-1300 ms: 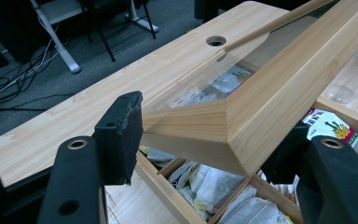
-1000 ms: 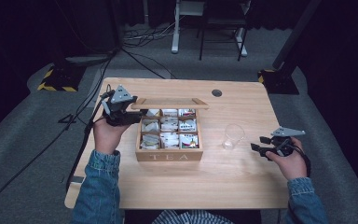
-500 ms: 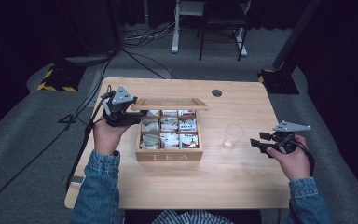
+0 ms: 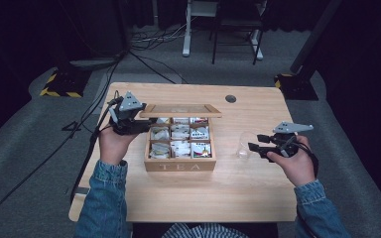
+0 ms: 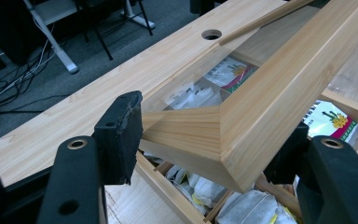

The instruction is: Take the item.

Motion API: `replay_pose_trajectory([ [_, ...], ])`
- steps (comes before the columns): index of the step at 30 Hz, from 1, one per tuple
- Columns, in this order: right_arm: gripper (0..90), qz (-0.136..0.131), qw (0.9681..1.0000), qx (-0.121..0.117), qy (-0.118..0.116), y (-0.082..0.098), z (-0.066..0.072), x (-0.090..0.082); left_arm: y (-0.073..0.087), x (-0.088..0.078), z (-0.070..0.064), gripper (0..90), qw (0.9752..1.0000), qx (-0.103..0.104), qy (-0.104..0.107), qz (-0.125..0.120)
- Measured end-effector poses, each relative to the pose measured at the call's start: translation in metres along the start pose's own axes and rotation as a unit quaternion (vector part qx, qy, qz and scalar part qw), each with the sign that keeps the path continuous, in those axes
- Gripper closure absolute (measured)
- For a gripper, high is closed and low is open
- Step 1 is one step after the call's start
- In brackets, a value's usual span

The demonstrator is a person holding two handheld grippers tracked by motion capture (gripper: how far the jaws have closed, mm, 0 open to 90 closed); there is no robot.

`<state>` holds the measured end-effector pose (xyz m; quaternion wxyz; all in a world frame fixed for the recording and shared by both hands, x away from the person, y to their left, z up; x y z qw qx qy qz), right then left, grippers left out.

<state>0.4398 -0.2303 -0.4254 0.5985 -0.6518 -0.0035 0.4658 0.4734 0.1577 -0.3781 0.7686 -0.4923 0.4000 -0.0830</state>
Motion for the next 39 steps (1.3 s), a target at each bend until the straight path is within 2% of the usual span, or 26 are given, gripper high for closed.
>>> replay_pose_trajectory([
  [5,45.4,0.003,0.9998,-0.015,-0.012,-0.007,0.011,0.009,0.000,0.000,0.000,39.8,1.0000,0.001,0.001,0.000],
  [10,45.5,0.004,0.9991,-0.023,-0.035,-0.018,0.033,0.023,0.000,0.000,0.000,39.7,1.0000,0.000,0.001,-0.001],
  [11,45.5,0.004,0.9991,-0.023,-0.035,-0.018,0.033,0.023,0.000,0.000,0.000,39.7,1.0000,0.000,0.001,-0.001],
  [12,45.7,0.005,0.9988,-0.028,-0.041,-0.021,0.040,0.028,0.000,0.000,-0.001,39.7,1.0000,0.000,0.001,-0.001],
  [15,45.8,0.006,0.9984,-0.032,-0.047,-0.025,0.047,0.034,0.001,0.000,0.000,39.6,1.0000,0.002,0.000,0.000],
  [18,46.0,0.008,0.9971,-0.046,-0.060,-0.030,0.061,0.044,0.001,0.001,-0.001,39.6,1.0000,-0.001,0.002,-0.004],
  [22,46.0,0.009,0.9961,-0.054,-0.069,-0.033,0.071,0.052,0.001,0.002,-0.001,39.2,1.0000,-0.003,0.003,-0.006],
  [23,46.0,0.009,0.9951,-0.061,-0.077,-0.035,0.078,0.058,0.002,0.002,-0.002,39.2,1.0000,0.002,0.002,-0.003],
  [27,45.9,0.011,0.9930,-0.074,-0.091,-0.039,0.095,0.070,0.003,0.002,-0.003,39.1,1.0000,0.006,-0.003,0.001],
  [29,45.8,0.013,0.9925,-0.077,-0.094,-0.040,0.099,0.073,0.003,0.002,-0.003,39.1,1.0000,0.007,-0.003,0.002],
  [30,45.7,0.016,0.9914,-0.084,-0.099,-0.041,0.106,0.079,0.003,0.002,-0.003,39.1,1.0000,0.007,-0.003,0.002],
  [35,45.8,0.018,0.9899,-0.090,-0.107,-0.046,0.119,0.092,0.003,0.002,-0.003,39.1,1.0000,0.007,-0.002,0.001],
  [39,45.7,0.018,0.9896,-0.090,-0.111,-0.048,0.125,0.098,0.004,0.001,-0.001,39.1,1.0000,0.004,0.001,0.000],
])
Point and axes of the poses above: each handheld gripper's, and its own axes: x roughly forward along the jaws, y roughly out of its underside, z roughly to its left, the point moved 7 cm from there along x, roughly forward along the jaws, and after that the axes turned 6 degrees about x, right-handed, at the moved point
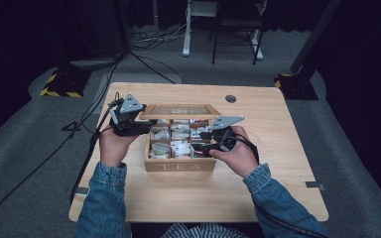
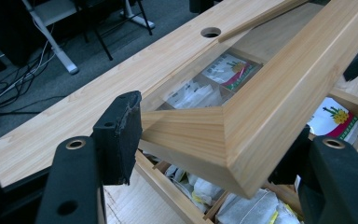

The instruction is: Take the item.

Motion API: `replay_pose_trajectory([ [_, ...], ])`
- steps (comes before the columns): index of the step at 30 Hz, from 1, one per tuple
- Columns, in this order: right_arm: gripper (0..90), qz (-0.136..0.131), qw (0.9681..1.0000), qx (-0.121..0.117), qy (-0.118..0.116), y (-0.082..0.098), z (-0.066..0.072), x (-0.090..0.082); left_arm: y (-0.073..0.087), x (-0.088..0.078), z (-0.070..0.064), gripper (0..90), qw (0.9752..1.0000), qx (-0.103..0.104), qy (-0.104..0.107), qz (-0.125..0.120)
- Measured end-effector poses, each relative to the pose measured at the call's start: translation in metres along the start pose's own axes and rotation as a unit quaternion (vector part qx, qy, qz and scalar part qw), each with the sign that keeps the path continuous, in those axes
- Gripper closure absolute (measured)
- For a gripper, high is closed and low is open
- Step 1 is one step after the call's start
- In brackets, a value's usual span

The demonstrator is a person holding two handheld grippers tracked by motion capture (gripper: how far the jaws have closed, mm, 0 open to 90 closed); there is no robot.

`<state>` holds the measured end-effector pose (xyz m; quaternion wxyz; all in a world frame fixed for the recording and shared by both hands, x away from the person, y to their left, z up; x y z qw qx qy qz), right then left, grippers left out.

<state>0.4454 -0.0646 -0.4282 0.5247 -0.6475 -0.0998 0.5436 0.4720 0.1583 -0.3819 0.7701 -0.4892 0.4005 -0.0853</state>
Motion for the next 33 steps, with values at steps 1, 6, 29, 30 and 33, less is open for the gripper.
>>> replay_pose_trajectory([
  [1,45.7,0.000,1.0000,0.000,-0.002,-0.001,0.002,0.003,0.000,0.000,0.001,39.1,1.0000,0.001,-0.001,0.000],
  [6,45.5,0.002,1.0000,-0.005,-0.008,-0.006,0.008,0.015,-0.001,0.000,0.003,39.1,1.0000,-0.006,0.002,-0.005],
  [29,50.0,0.043,0.9965,-0.062,-0.036,-0.015,0.049,0.093,-0.002,0.000,0.003,39.2,0.9999,-0.008,0.004,-0.006],
  [30,50.2,0.044,0.9964,-0.062,-0.037,-0.015,0.050,0.095,-0.002,0.000,0.003,39.2,0.9999,-0.009,0.004,-0.006],
  [33,51.3,0.048,0.9959,-0.066,-0.039,-0.015,0.052,0.103,-0.002,0.000,0.003,39.2,0.9999,-0.008,0.002,-0.006],
])
Point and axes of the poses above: each handheld gripper's, and its own axes: x roughly forward along the jaws, y roughly out of its underside, z roughly to its left, the point moved 7 cm from there along x, roughly forward along the jaws, and after that the axes turned 6 degrees about x, right-handed, at the moved point
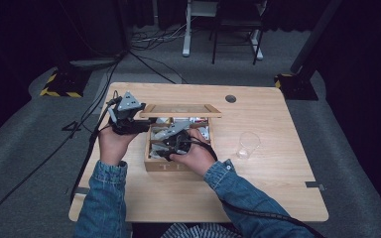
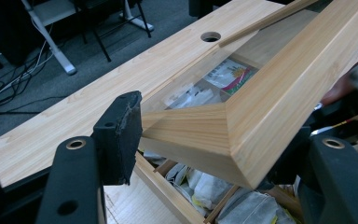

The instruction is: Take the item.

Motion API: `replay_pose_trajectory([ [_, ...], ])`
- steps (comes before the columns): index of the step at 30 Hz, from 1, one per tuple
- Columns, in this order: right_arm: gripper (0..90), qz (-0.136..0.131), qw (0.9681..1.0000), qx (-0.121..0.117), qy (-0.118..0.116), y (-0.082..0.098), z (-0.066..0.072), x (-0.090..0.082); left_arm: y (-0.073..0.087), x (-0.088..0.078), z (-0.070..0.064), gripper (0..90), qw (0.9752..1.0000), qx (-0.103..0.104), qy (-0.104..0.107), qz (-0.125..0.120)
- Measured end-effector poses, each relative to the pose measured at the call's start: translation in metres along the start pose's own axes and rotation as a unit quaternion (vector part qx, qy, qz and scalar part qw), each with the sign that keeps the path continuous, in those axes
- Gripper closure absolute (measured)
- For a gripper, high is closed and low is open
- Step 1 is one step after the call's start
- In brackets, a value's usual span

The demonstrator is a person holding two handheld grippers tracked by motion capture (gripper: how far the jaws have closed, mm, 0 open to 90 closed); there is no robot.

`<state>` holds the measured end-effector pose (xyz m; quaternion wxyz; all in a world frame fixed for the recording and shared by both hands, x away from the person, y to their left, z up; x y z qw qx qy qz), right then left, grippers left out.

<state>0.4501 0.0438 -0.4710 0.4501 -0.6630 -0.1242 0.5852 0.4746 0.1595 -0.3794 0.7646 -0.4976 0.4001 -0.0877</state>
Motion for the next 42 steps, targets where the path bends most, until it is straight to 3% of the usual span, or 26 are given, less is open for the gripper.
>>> replay_pose_trajectory([
  [11,55.9,0.016,0.9998,-0.014,-0.001,-0.002,0.004,0.024,0.001,0.000,-0.002,39.2,1.0000,0.004,-0.002,0.005],
  [15,63.5,0.015,0.9996,-0.023,0.008,-0.003,-0.001,0.026,0.001,0.000,-0.002,39.2,1.0000,0.005,-0.003,0.005],
  [19,71.4,0.007,0.9999,-0.009,0.002,-0.005,-0.004,0.024,0.001,0.000,-0.002,39.2,1.0000,0.004,-0.002,0.004],
  [26,76.6,-0.007,1.0000,-0.004,-0.001,-0.009,-0.005,0.021,0.001,0.000,-0.001,39.2,1.0000,0.003,-0.002,0.004],
  [32,84.1,-0.005,0.9998,-0.017,0.009,-0.010,-0.008,0.018,0.001,0.000,-0.002,39.2,1.0000,0.004,-0.001,0.004],
  [42,85.6,-0.015,0.9973,-0.061,0.037,-0.014,-0.004,0.004,0.001,0.000,-0.002,39.2,1.0000,0.005,-0.001,0.005],
])
Point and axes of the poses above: each handheld gripper's, and its own axes: x roughly forward along the jaws, y roughly out of its underside, z roughly to its left, the point moved 7 cm from there along x, roughly forward along the jaws, and after that the axes turned 6 degrees about x, right-handed, at the moved point
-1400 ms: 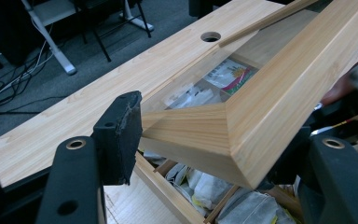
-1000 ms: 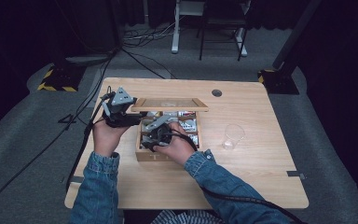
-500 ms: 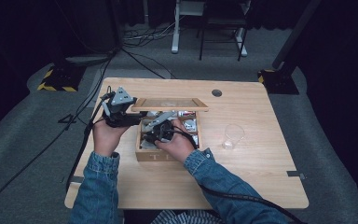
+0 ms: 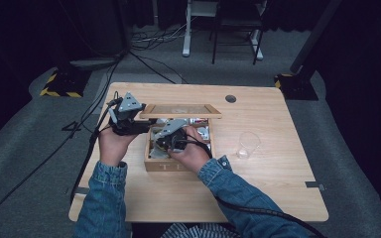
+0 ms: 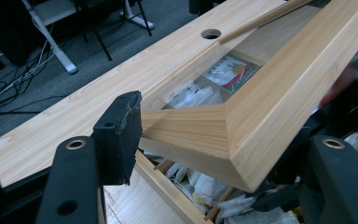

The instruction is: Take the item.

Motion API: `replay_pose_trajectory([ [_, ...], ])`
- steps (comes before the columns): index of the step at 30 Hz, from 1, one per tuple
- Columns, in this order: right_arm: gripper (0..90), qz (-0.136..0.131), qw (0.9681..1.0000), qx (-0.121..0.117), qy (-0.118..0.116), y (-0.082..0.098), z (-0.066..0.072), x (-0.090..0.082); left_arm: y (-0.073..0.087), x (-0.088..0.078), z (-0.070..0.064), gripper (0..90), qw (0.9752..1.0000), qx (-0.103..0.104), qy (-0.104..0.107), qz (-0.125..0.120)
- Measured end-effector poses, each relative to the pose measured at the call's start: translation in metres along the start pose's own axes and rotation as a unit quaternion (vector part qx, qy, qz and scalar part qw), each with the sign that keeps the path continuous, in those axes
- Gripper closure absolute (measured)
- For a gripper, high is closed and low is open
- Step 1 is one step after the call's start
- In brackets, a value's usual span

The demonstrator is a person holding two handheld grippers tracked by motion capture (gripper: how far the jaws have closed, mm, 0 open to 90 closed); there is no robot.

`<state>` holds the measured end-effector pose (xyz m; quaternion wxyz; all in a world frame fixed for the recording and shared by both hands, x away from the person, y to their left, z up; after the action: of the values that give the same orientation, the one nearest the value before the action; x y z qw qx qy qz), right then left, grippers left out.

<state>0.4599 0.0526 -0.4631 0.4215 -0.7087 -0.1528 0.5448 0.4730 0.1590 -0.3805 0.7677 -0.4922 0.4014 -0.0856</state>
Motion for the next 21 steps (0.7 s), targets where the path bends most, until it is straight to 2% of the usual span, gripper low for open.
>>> replay_pose_trajectory([
  [7,86.0,-0.018,0.9996,-0.022,0.009,-0.009,0.003,-0.022,0.000,0.000,0.000,39.1,1.0000,-0.001,0.000,-0.001],
  [12,86.1,-0.037,0.9991,-0.017,0.008,-0.016,0.005,-0.038,0.000,0.000,0.001,39.2,1.0000,0.000,0.000,-0.001],
  [21,86.1,-0.054,0.9985,-0.008,0.012,-0.017,0.002,-0.069,0.000,0.000,0.000,39.2,1.0000,-0.001,0.001,-0.001],
])
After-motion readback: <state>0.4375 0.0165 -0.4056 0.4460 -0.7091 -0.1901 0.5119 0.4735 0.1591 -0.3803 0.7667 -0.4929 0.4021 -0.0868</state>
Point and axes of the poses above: each handheld gripper's, and its own axes: x roughly forward along the jaws, y roughly out of its underside, z roughly to its left, the point moved 7 cm from there along x, roughly forward along the jaws, and after that the axes turned 6 degrees about x, right-handed, at the moved point
